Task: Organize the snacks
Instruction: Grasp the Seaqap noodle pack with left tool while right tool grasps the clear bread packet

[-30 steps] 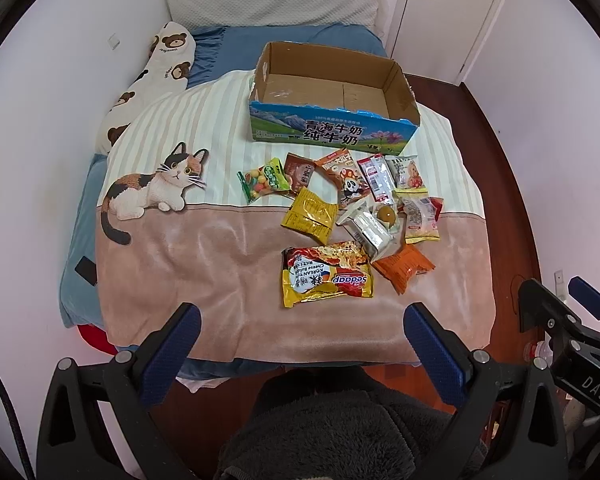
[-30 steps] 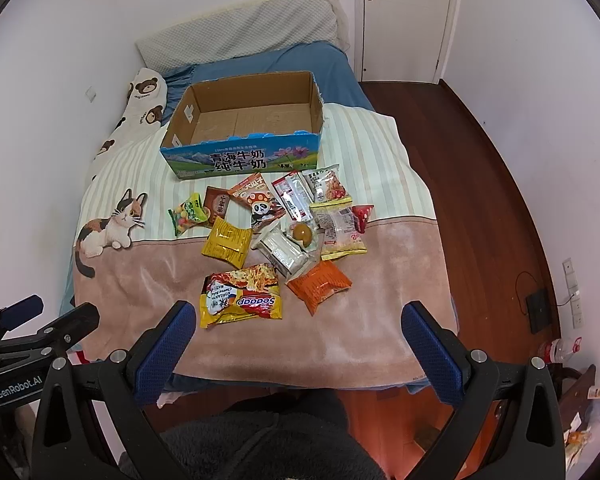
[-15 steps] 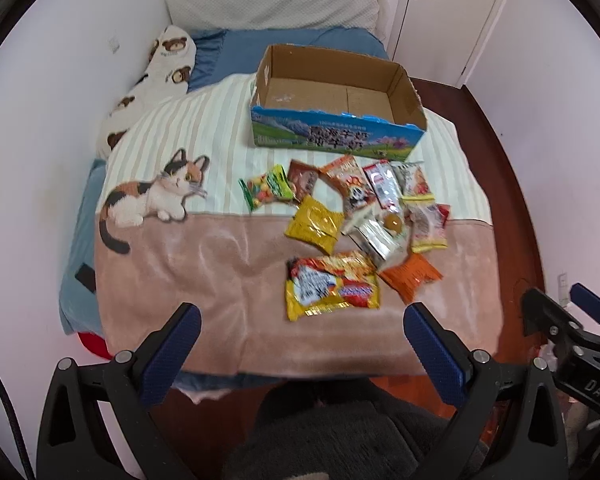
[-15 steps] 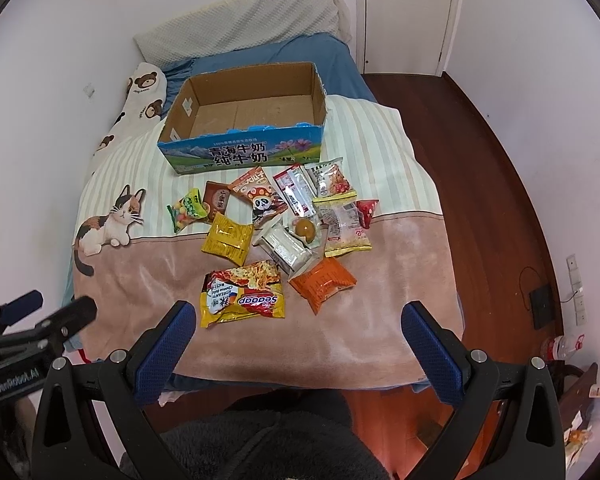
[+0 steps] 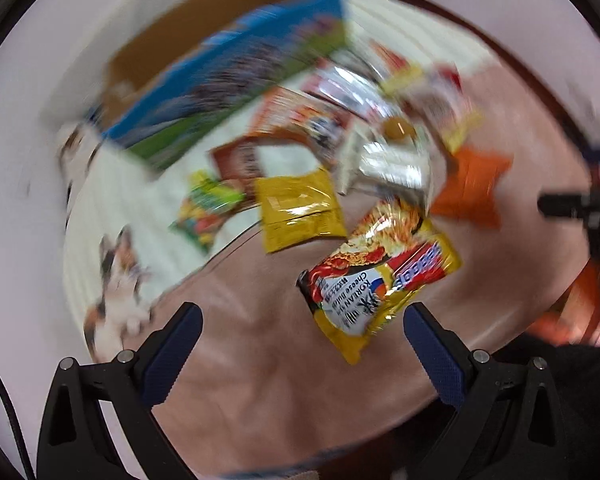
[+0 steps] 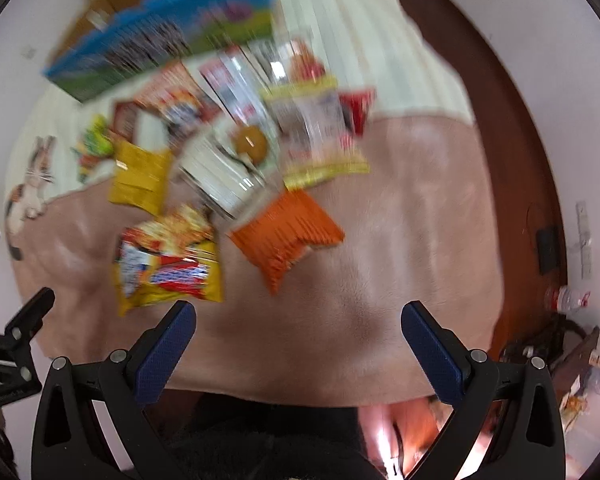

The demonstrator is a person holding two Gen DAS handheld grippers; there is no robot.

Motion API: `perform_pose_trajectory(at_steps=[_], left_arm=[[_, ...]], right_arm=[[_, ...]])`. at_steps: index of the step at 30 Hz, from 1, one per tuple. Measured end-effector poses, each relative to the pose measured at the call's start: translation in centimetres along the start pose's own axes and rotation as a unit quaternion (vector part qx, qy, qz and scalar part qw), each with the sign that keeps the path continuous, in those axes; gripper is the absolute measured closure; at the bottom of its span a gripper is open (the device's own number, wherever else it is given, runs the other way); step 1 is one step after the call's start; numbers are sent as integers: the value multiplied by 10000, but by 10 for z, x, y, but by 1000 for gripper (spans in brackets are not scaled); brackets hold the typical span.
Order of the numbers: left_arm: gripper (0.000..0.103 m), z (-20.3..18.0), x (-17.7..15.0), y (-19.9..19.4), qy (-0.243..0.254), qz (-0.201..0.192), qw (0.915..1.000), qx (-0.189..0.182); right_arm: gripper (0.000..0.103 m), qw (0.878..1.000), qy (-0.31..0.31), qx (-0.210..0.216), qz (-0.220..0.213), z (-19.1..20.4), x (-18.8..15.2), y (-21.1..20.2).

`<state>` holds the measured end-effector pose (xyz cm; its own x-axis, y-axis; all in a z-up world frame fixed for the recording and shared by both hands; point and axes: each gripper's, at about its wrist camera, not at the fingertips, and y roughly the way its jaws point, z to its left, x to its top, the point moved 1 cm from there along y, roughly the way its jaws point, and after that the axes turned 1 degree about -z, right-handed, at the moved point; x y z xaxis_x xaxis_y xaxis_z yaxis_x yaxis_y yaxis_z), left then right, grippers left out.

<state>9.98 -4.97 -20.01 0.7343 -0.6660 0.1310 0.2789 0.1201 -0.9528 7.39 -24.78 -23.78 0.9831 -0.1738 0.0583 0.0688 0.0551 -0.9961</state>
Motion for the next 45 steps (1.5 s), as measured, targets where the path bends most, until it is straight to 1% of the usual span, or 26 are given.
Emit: perform_pose_trajectory(at_steps=[1,6,9,11,12,13,14,15,19,22,24,26,27,30,31,32,33,34,36,38,39,40,41,42,44,45], left_arm=[[0,-10,6,16,347,14,9994,-92],[0,-42,28,75,1265,346,9901,-506],[0,-72,39,104,2051,686,9734,-754],[0,-87,43,119,2395,945,9618,-929],[0,-91,44,123,2466,1009,9587,-998],[0,-95,47,129,2497,1077,9569,-1022],[8,-96,49,131,2432,1059,9585,-1047],[13,-96,52,132,2238,997,9632,-1109],[18,-89,51,125,1619,838,9788,-930],[23,-65,44,116,566,840,9896,-1025],[26,-38,41,112,-489,913,9881,-1133],[26,-14,32,113,-1428,1056,9764,-1229],[27,0,28,114,-1901,1127,9672,-1254],[30,47,10,120,-3363,1180,9274,-1134],[30,61,3,123,-3825,1214,9083,-1176],[30,71,-2,126,-4149,1242,8929,-1230],[30,77,-5,128,-4344,1274,8818,-1321],[30,80,-6,133,-4405,1348,8753,-1469],[30,78,-3,137,-4273,1486,8770,-1617],[30,69,-2,140,-3995,1582,8865,-1718],[30,64,1,140,-3809,1653,8943,-1670],[30,43,-6,140,-3698,1679,8982,-1680],[29,32,-4,140,-3564,1725,9025,-1695],[29,27,-2,142,-3440,1797,9060,-1689],[27,14,-1,143,-3349,1882,9079,-1678],[27,10,2,147,-3331,1917,9086,-1632]], right_arm=[[0,9998,86,103,154,-5,3,17],[0,9987,216,217,407,-17,14,49],[0,9984,175,219,499,-22,21,58],[0,9982,119,153,573,-24,23,65],[0,9981,87,125,592,-25,24,68],[0,9980,37,93,623,-25,25,71],[0,9979,4,76,646,-25,26,73],[0,9978,-22,84,661,-26,27,74],[0,9978,-127,148,632,-28,33,71],[0,9978,-133,267,585,-30,42,65],[0,9977,-138,364,549,-31,49,60],[0,9977,-141,438,502,-30,59,58],[0,9976,-131,486,483,-30,65,55],[0,9974,-90,599,402,-33,83,54],[0,9976,-81,603,322,-34,86,55],[0,9982,-52,566,208,-36,95,57],[0,9985,-18,528,125,-34,102,63],[0,9987,29,502,64,-37,110,64],[0,9988,140,476,-47,-45,126,68],[1,9983,251,529,-43,-52,136,73],[3,9977,300,600,-18,-55,142,76],[5,9970,351,687,18,-55,147,79],[7,9963,395,763,97,-55,152,85],[14,9961,451,750,131,-55,156,91],[20,9953,508,805,203,-55,162,100],[27,9951,536,791,248,-55,165,106]])
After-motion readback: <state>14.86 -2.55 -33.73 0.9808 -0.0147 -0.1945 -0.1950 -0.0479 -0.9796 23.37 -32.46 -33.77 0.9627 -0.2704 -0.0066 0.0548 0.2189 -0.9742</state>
